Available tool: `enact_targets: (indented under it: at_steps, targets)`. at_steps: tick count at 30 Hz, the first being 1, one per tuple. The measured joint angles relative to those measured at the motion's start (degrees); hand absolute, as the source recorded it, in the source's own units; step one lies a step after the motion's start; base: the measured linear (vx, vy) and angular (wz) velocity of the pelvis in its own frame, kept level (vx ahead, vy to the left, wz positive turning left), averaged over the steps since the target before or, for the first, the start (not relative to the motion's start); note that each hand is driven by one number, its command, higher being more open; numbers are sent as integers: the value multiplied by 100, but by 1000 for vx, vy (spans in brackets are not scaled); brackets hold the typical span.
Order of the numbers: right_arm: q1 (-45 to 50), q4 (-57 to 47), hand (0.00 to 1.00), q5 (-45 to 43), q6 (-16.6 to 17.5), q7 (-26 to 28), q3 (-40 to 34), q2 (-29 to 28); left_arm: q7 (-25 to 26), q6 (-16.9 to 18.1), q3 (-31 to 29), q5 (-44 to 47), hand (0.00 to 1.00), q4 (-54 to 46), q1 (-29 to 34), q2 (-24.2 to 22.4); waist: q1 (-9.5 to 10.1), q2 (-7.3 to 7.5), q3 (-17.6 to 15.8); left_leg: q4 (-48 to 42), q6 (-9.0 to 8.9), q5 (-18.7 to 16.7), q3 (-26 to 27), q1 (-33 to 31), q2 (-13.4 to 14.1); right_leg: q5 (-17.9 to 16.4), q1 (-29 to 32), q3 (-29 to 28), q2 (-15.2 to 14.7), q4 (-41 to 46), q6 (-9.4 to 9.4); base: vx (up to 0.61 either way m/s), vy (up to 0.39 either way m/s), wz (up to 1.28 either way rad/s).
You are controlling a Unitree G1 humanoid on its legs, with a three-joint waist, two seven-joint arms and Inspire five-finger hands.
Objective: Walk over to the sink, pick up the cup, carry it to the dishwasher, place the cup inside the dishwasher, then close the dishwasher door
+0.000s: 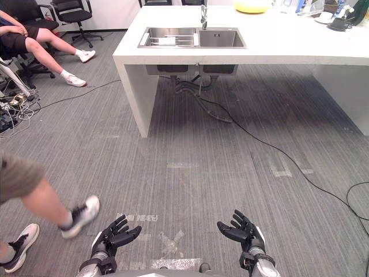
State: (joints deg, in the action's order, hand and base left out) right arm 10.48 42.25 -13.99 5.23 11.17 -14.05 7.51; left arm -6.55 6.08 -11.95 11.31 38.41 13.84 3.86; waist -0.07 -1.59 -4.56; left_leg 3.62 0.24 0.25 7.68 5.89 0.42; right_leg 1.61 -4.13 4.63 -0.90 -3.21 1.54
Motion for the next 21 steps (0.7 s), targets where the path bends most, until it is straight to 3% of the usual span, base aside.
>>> enact_targets:
  at_steps: [21]
  targets:
    - [-181,-114,90,236,0,-14,-138,175,74,8,-7,26,90,-468,22,162,0,7,-16,-55,-28,-124,127,-150,23,-51,220,-148,27,46,4,1,-4,-3]
